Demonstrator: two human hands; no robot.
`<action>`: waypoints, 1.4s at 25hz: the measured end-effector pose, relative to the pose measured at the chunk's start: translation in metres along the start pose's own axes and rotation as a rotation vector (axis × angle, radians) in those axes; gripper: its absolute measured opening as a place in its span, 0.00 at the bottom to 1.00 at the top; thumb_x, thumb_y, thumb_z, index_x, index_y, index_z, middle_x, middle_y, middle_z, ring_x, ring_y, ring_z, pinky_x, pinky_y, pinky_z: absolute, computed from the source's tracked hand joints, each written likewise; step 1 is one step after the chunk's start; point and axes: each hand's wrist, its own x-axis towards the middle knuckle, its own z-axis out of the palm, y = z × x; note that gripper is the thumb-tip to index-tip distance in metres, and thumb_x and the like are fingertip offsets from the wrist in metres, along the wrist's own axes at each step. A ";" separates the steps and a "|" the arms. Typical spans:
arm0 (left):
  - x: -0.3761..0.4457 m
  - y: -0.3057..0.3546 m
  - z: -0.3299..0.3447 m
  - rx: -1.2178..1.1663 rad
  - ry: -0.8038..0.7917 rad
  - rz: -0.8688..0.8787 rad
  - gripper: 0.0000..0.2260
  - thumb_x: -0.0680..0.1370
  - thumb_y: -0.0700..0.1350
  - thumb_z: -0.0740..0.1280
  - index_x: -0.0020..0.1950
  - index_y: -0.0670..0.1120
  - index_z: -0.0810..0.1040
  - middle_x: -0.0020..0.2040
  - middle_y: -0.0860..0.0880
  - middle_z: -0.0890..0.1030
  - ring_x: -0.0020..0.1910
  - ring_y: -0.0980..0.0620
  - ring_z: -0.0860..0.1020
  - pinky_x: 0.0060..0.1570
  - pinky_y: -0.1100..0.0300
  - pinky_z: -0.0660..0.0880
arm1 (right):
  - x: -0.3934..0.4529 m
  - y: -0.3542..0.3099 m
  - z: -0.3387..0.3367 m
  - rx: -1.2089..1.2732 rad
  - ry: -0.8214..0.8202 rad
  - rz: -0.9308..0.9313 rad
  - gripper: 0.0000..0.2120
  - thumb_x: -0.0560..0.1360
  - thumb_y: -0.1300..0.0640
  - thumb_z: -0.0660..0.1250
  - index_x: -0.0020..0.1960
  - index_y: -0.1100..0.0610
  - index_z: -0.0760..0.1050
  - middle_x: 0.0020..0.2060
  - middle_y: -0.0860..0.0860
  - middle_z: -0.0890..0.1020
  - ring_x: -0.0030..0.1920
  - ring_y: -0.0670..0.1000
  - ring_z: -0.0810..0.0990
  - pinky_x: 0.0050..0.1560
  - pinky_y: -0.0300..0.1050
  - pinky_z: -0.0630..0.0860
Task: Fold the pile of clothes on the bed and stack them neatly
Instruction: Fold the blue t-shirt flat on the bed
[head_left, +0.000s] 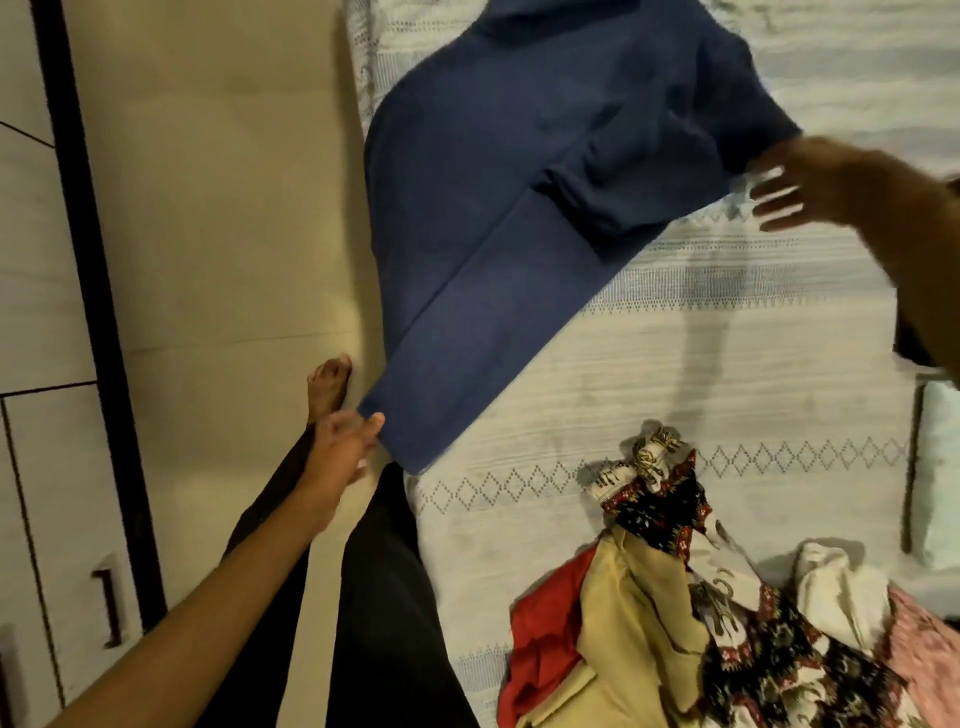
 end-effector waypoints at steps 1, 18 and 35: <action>0.003 0.005 0.011 -0.056 -0.066 -0.134 0.27 0.77 0.63 0.72 0.71 0.51 0.73 0.67 0.48 0.80 0.63 0.45 0.80 0.66 0.42 0.75 | 0.009 0.003 0.015 -0.062 0.028 0.029 0.16 0.80 0.49 0.67 0.65 0.54 0.76 0.47 0.53 0.76 0.45 0.55 0.76 0.64 0.62 0.76; -0.020 0.025 0.057 -0.464 -0.073 0.018 0.14 0.80 0.53 0.72 0.65 0.58 0.81 0.63 0.54 0.85 0.64 0.47 0.82 0.57 0.49 0.80 | 0.066 -0.003 0.049 0.750 0.161 -0.060 0.14 0.74 0.59 0.70 0.59 0.57 0.82 0.51 0.52 0.88 0.51 0.54 0.87 0.46 0.51 0.85; -0.164 0.485 0.065 0.250 -0.283 0.554 0.10 0.80 0.43 0.73 0.42 0.48 0.73 0.30 0.51 0.64 0.20 0.58 0.63 0.17 0.66 0.56 | -0.232 0.113 -0.143 1.206 0.930 -0.029 0.12 0.76 0.63 0.74 0.56 0.60 0.73 0.49 0.54 0.81 0.44 0.52 0.83 0.32 0.38 0.80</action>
